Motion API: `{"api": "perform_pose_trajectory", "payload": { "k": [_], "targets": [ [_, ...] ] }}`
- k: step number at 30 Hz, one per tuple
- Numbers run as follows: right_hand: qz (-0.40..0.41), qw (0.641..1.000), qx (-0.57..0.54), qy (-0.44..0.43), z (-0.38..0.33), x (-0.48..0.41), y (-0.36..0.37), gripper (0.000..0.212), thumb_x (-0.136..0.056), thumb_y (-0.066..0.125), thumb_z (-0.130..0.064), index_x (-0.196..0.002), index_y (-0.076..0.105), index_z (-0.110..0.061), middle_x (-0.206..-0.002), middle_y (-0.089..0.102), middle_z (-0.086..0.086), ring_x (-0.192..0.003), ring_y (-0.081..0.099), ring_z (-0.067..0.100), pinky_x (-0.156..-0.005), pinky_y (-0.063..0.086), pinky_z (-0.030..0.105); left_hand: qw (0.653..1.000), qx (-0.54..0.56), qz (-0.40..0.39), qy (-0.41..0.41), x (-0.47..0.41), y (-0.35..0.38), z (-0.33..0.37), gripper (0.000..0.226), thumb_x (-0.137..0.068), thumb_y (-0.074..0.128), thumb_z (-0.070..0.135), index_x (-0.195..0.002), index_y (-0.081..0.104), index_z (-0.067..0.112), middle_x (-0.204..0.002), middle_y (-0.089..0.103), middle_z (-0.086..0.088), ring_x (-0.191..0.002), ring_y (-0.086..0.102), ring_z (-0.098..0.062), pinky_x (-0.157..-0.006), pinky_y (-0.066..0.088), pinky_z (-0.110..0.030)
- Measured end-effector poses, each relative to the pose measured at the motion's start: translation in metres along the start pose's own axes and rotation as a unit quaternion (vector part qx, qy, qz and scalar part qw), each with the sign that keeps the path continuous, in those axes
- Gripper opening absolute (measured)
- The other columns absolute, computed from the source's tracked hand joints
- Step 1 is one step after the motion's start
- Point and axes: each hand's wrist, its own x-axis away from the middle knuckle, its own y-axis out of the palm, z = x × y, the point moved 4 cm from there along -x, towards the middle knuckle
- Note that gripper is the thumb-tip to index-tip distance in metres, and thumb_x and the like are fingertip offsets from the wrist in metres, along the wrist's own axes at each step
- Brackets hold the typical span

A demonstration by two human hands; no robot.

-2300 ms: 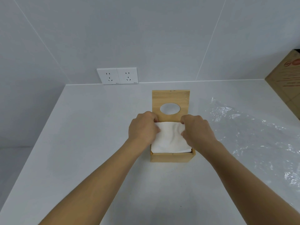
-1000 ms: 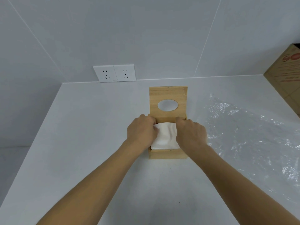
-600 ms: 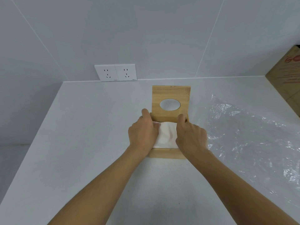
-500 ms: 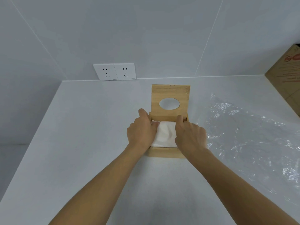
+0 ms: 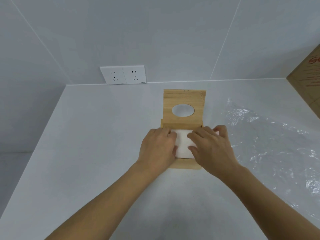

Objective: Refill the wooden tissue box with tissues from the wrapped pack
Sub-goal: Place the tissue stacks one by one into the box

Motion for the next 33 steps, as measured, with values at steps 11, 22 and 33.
{"api": "perform_pose_trajectory", "payload": {
  "k": [11,22,33],
  "targets": [
    [-0.265,0.96,0.051,-0.078,0.005,-0.022,0.01,0.031,-0.087,0.057,-0.034,-0.084,0.034,-0.013,-0.067,0.033,-0.007,-0.072,0.044,0.017,-0.105,0.018,0.037,0.964,-0.156,-0.215,-0.019,-0.012,0.008,0.015,0.04,-0.084,0.049,-0.007,-0.123,0.044,0.002,-0.123,0.047,-0.017,-0.112,0.05,-0.029,-0.105,0.004,-0.073],
    [-0.255,0.952,0.1,-0.135,0.003,-0.024,0.006,0.018,-0.084,0.056,-0.022,-0.083,0.041,-0.012,-0.082,0.05,0.0,-0.082,0.053,0.022,-0.105,0.016,0.038,0.963,-0.13,-0.234,-0.019,-0.022,0.0,0.015,0.039,-0.083,0.05,-0.01,-0.12,0.047,0.002,-0.118,0.049,-0.016,-0.086,0.047,-0.025,-0.107,0.01,-0.07],
    [-0.288,0.927,0.138,-0.196,-0.008,-0.029,0.004,0.013,-0.081,0.044,0.001,-0.083,0.038,-0.011,-0.078,0.028,0.007,-0.066,0.033,0.021,-0.085,0.026,0.036,0.949,-0.155,-0.267,-0.056,-0.024,0.019,0.018,0.038,-0.088,0.051,0.001,-0.126,0.049,0.003,-0.137,0.029,-0.017,-0.121,0.041,-0.03,-0.104,0.001,-0.072]
  ]
}}
